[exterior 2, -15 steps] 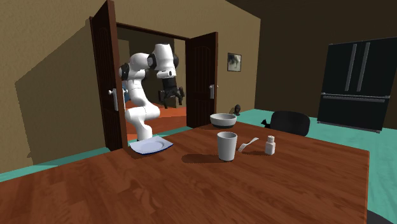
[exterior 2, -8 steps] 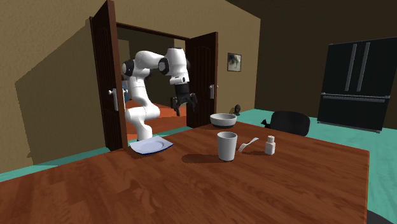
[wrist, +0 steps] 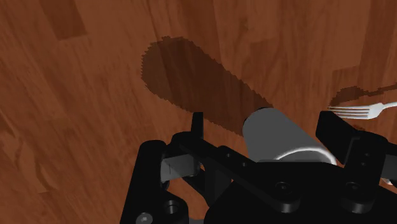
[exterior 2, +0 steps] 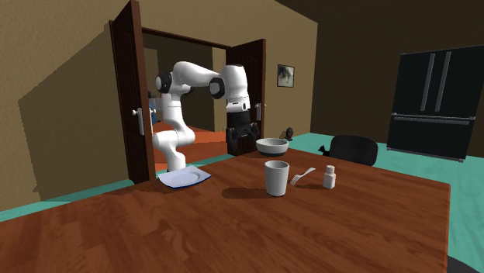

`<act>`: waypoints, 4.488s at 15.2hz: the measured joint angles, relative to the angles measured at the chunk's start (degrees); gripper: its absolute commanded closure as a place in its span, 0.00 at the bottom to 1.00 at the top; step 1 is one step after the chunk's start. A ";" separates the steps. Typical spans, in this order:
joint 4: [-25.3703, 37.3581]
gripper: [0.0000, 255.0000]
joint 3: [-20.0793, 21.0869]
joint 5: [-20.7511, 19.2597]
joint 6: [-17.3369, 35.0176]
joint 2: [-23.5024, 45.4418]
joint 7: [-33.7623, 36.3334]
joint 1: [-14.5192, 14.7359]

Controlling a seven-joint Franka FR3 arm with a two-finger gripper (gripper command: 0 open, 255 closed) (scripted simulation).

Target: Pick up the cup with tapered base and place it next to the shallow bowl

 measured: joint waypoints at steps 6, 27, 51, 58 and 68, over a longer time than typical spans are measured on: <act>13.59 0.00 0.49 -2.08 0.21 13.94 3.27 0.68; 17.95 1.00 0.53 -3.28 4.73 22.89 4.94 1.63; 29.59 1.00 0.60 -3.41 -7.92 21.84 5.68 1.71; 36.37 1.00 0.60 -3.57 -13.74 22.80 5.98 1.80; 50.16 1.00 0.68 -4.11 -23.60 26.69 6.79 2.38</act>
